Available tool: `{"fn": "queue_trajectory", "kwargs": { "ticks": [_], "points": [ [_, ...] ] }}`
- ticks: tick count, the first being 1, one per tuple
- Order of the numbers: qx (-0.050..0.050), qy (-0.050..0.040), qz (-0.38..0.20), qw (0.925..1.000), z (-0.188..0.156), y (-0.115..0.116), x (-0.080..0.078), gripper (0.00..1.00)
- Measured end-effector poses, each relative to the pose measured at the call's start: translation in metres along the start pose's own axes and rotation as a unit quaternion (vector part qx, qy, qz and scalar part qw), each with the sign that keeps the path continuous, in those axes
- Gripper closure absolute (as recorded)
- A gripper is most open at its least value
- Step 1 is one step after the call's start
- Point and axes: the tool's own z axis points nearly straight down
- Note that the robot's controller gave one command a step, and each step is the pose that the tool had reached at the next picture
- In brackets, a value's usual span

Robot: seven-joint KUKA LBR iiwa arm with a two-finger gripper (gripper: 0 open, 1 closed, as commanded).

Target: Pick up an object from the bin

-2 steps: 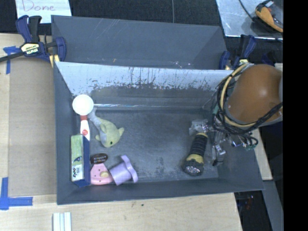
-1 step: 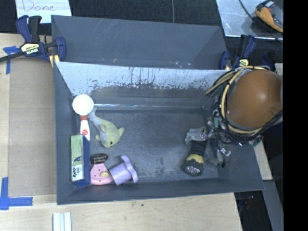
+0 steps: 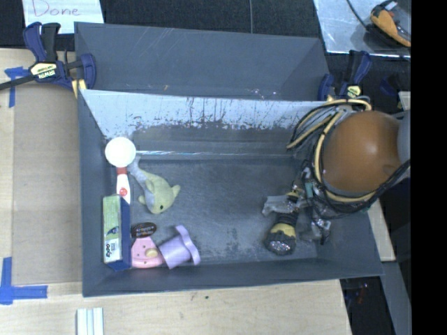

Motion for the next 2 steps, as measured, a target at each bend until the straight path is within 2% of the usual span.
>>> {"fn": "queue_trajectory", "kwargs": {
  "ticks": [1, 2],
  "points": [
    [0.001, -0.0005, -0.125, 0.9921, 0.0006, 0.0042, -0.0070, 1.00],
    [0.001, -0.0005, -0.125, 0.9922, 0.0004, 0.0042, -0.0069, 1.00]
  ]
}}
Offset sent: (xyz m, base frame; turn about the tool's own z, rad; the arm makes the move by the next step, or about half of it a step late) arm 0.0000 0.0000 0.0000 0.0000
